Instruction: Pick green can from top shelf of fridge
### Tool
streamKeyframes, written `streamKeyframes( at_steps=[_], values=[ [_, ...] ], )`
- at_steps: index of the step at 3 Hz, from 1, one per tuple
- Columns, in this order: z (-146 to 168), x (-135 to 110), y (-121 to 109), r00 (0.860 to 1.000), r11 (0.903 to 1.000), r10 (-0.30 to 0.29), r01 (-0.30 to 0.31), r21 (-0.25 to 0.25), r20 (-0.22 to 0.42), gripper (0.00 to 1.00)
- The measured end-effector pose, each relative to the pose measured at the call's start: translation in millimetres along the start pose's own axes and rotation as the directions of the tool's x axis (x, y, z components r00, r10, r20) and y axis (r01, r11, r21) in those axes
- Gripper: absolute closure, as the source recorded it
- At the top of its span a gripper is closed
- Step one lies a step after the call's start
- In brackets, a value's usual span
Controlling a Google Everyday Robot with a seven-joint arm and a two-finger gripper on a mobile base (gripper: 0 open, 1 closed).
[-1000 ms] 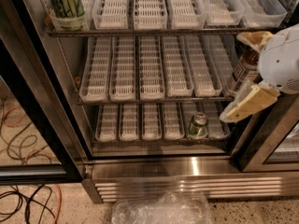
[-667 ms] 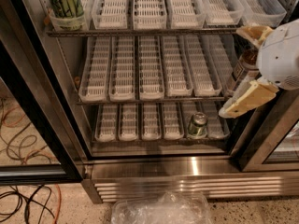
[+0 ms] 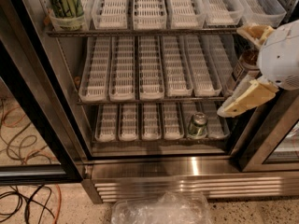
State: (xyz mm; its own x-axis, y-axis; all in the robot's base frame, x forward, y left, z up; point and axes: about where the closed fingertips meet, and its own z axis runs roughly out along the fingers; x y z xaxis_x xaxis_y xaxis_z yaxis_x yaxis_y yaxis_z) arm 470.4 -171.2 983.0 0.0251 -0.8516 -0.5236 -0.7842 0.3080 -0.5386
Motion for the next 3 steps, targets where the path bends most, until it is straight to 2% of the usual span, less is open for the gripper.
streamKeyframes(
  at_steps=[1, 2, 3],
  values=[
    [7, 1, 0, 0.992, 0.9945, 0.096, -0.099, 0.035, 0.086, 0.00],
    [13, -12, -6, 0.954, 0.9683, 0.207, -0.231, 0.094, 0.216, 0.00],
    [18, -39, -24, 0.899, 0.9322, 0.257, -0.327, 0.155, 0.353, 0.00]
  ],
)
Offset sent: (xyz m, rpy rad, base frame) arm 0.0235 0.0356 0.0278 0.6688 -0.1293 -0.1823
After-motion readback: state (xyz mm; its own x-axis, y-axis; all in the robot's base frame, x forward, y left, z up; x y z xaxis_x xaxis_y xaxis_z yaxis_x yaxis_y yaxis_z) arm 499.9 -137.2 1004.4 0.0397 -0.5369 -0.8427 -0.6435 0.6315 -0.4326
